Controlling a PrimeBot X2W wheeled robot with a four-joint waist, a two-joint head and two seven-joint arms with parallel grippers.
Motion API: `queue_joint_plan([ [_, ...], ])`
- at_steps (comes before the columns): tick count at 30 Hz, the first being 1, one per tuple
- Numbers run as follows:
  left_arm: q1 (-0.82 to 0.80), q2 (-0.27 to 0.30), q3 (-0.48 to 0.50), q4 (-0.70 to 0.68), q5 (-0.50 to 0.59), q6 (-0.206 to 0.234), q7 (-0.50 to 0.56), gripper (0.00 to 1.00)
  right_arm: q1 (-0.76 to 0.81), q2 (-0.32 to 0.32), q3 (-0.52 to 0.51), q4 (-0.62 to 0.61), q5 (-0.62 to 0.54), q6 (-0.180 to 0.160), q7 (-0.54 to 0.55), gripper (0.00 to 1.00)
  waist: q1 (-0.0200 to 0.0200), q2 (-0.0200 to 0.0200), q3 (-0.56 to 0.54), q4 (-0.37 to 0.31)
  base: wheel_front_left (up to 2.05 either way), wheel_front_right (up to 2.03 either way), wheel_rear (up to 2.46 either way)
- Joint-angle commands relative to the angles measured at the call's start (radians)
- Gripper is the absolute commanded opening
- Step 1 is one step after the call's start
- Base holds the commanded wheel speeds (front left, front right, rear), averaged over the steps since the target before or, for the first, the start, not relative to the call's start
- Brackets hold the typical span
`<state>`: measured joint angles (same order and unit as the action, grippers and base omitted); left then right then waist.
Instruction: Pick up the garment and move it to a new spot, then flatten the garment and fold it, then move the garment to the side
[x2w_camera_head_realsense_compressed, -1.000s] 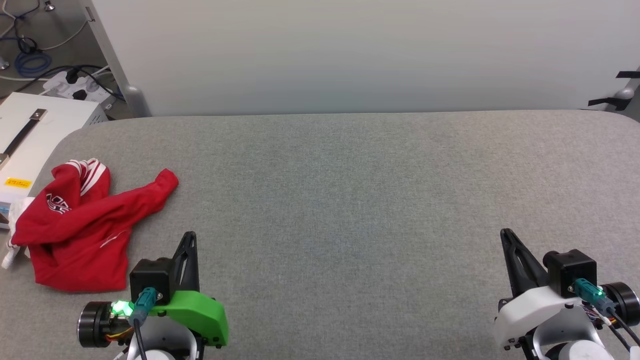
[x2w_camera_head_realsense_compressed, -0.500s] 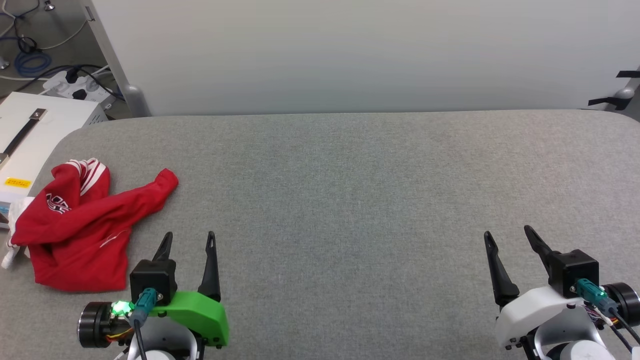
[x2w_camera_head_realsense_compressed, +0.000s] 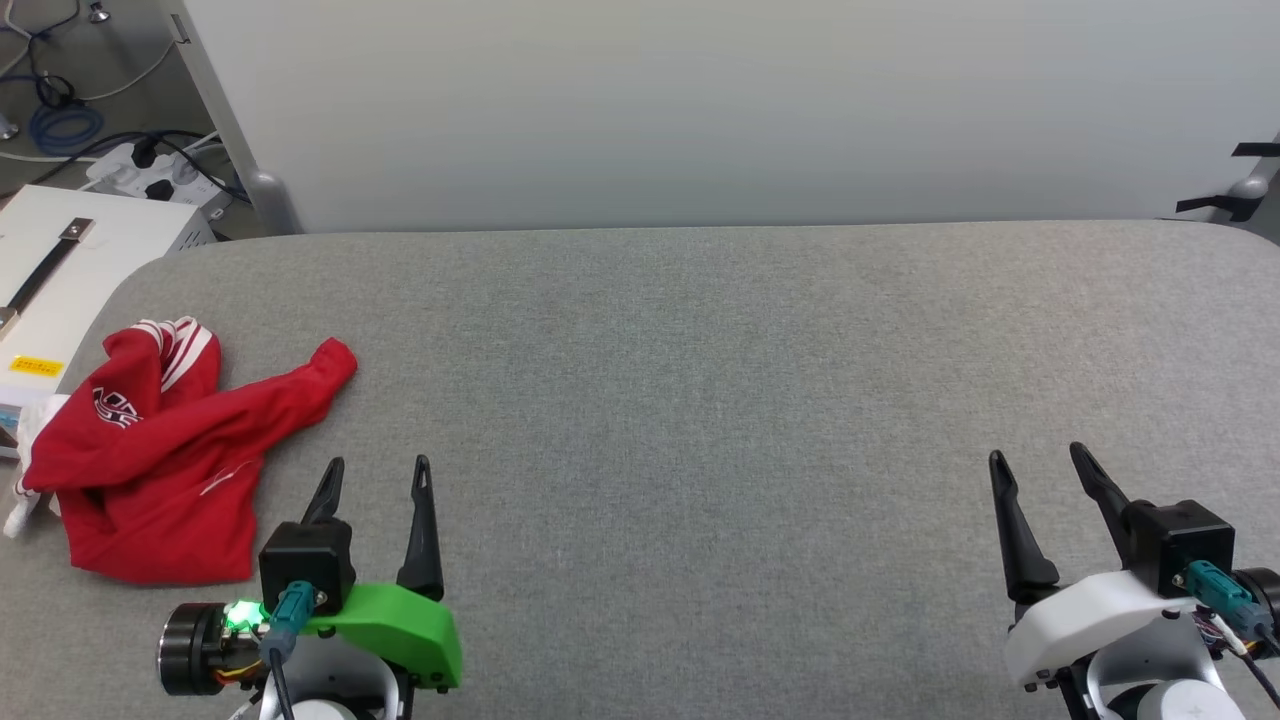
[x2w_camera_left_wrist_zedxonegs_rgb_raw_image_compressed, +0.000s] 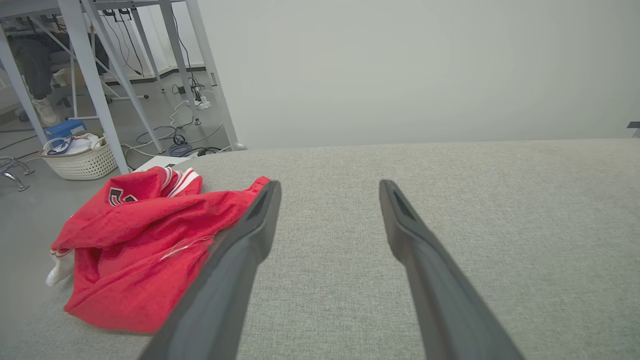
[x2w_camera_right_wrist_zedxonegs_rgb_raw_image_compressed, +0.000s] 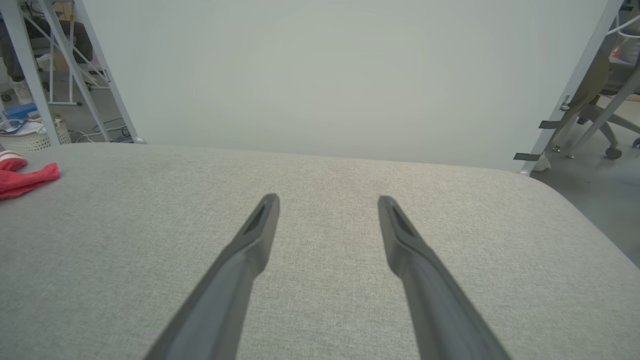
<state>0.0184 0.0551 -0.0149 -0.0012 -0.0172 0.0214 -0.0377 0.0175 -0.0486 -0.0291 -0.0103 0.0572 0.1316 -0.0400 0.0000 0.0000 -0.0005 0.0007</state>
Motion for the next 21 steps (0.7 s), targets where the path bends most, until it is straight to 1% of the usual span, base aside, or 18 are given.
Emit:
queue_joint_plan([
  [1, -0.004, -0.001, -0.002, -0.004, -0.004, 0.006, -0.011, 1.0, 0.006, -0.001, -0.005, -0.008, 0.015, 0.0, -0.011, 1.0, 0.0, 0.0, 0.0, 0.0, 0.0, 0.0, 0.0],
  [21, -0.004, -0.002, -0.013, -0.007, -0.017, 0.028, -0.053, 1.0, 0.026, -0.001, -0.002, -0.028, 0.051, 0.0, -0.053, 1.0, 0.0, 0.0, 0.003, 0.004, 0.0, 0.0, 0.0],
])
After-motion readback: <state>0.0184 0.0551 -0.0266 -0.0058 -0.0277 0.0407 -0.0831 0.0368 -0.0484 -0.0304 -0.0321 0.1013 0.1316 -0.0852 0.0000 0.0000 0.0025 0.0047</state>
